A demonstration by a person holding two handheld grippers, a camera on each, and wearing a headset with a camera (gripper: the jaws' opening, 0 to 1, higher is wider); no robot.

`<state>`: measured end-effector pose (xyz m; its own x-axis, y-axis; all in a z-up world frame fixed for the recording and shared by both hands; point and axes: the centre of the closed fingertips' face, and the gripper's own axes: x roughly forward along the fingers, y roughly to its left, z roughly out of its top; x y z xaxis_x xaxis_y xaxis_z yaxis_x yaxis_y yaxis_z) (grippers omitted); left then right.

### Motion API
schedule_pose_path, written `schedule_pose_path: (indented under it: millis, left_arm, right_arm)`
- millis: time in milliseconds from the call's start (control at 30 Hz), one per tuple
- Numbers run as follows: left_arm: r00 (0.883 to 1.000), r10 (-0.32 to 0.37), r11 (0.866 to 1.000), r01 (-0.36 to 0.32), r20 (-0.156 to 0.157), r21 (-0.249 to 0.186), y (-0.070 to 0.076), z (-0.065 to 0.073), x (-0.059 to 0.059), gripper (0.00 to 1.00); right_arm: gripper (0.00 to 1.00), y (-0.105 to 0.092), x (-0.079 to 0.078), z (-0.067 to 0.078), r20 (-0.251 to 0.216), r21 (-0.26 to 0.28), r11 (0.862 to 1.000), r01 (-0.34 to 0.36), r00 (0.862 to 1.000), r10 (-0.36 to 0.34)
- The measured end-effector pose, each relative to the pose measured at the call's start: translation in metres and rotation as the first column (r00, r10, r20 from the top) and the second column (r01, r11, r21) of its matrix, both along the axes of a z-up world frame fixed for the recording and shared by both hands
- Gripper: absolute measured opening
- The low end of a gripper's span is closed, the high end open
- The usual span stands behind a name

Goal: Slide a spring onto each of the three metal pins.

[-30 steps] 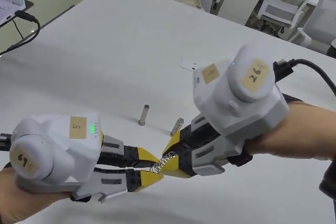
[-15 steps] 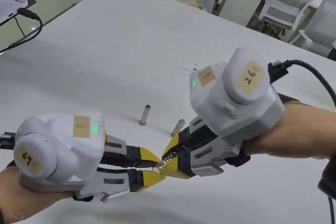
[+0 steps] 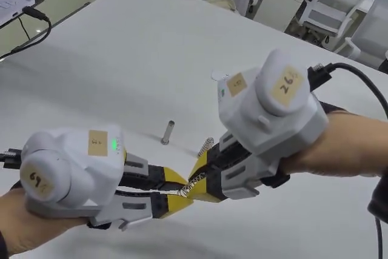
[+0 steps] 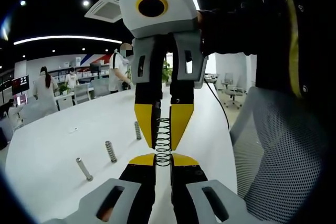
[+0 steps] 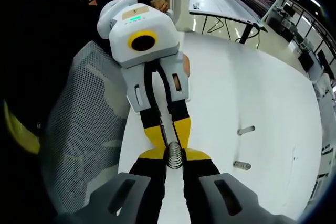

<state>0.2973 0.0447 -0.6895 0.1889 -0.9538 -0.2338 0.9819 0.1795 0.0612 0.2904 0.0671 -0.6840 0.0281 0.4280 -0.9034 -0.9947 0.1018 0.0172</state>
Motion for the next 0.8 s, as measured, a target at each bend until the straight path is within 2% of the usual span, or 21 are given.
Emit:
schedule_pose_path:
  millis: [433,567,800]
  left_arm:
    - [1.000,0.022,1.000,-0.022,-0.003,-0.010,-0.0003,0.0022,0.0042,0.04]
    - [1.000,0.024,1.000,-0.024,-0.003,-0.011,0.0000,0.0019,0.0042,0.08]
    - [0.999,0.044,0.999,-0.044,-0.011,-0.004,0.0040,-0.0011,0.0067,0.21]
  right_arm:
    - [0.09,0.0011,0.0037,0.0012,-0.003,-0.025,1.000,-0.011,1.000,0.011]
    - [0.09,0.0017,0.0060,0.0009,0.008,-0.029,1.000,-0.009,1.000,0.009]
    - [0.09,0.0017,0.0097,0.0026,0.017,-0.028,1.000,-0.004,1.000,0.005]
